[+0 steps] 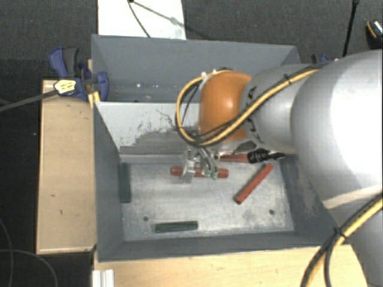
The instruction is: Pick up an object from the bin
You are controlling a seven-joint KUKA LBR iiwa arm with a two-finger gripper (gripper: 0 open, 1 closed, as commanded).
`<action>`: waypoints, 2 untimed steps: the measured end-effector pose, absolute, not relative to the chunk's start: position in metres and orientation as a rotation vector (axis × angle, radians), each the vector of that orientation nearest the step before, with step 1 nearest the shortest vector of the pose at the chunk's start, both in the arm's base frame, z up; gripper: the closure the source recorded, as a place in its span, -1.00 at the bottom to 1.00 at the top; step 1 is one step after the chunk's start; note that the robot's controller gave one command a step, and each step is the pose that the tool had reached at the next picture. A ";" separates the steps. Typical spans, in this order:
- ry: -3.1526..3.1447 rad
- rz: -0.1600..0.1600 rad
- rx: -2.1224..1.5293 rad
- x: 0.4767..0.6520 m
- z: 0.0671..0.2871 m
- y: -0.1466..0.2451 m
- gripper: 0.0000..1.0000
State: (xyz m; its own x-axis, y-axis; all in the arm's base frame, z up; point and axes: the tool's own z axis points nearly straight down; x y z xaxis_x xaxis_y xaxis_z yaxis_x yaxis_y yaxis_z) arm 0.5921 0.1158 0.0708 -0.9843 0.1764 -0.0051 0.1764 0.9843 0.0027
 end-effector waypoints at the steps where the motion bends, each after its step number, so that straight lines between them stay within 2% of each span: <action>1: 3.121 0.005 0.281 0.593 0.086 0.116 1.00; 2: 3.119 0.006 0.281 0.596 0.160 0.116 1.00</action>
Offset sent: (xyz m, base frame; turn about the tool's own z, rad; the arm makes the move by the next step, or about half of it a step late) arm -0.0002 -0.0001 0.0140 0.0000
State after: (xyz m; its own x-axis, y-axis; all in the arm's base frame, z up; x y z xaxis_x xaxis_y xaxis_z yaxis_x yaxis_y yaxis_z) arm 0.5957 0.1160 0.1601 -0.9838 0.1789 -0.0096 0.1788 0.9839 0.0045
